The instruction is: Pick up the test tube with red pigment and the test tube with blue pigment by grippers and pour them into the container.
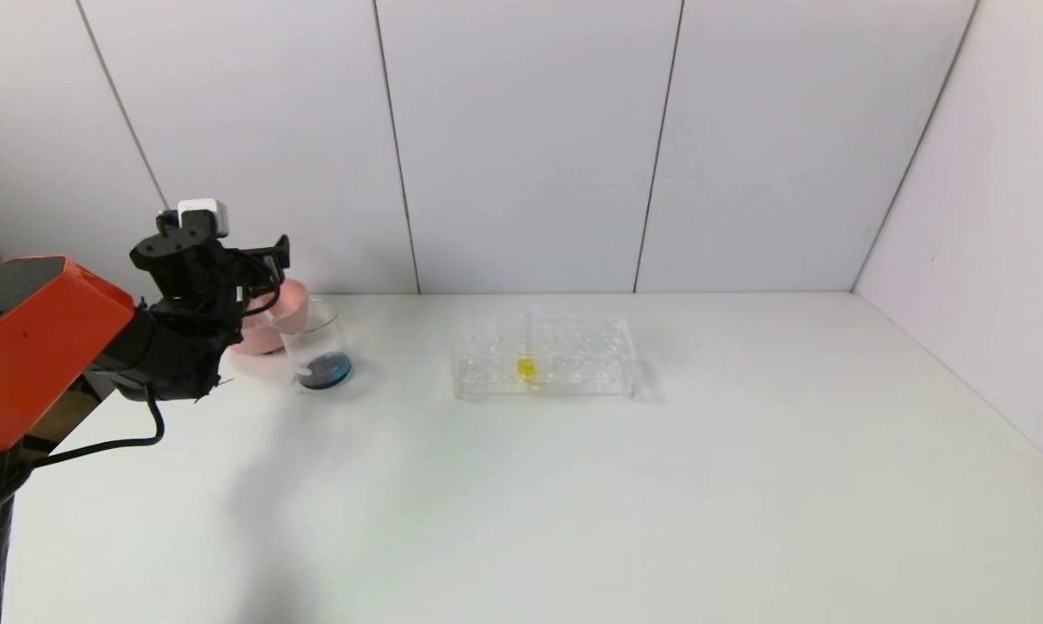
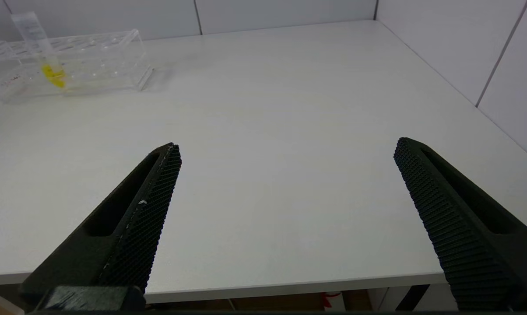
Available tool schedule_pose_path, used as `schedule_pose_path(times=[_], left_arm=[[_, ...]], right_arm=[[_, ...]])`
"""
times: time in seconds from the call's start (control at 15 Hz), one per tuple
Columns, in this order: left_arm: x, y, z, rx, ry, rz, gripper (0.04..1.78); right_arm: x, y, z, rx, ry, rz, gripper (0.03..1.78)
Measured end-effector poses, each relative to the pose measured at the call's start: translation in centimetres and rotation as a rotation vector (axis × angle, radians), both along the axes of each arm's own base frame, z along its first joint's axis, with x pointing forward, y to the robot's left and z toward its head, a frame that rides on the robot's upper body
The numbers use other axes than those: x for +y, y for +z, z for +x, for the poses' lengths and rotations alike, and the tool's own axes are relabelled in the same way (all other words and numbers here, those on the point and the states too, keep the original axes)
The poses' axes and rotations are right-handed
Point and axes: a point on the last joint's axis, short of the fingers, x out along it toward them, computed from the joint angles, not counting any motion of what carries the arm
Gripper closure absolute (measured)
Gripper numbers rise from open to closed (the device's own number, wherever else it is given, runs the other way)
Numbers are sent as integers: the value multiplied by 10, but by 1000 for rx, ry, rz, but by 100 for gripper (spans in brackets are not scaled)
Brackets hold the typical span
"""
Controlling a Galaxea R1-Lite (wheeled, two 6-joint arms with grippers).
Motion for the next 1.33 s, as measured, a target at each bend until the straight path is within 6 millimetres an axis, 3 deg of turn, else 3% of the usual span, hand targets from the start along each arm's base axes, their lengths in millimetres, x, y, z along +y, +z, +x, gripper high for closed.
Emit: schedule_pose_path(times=[0.27,0.53,0.8,1.13,1.33], left_arm=[[-20,23,-17,9,-179,-45,4],[-37,37,-68,87,-355,-60,4],[-44,60,-147,121,-408,-57,4],[-50,106,-270,45,-505,-27,4],[-51,120,-349,-22,-549,-4,4]], right_arm=[[0,0,0,0,0,-1,4],[0,0,0,0,0,0,4],[0,0,0,0,0,-1,4],[0,0,0,0,0,-1,4],[0,0,0,0,0,0,4]])
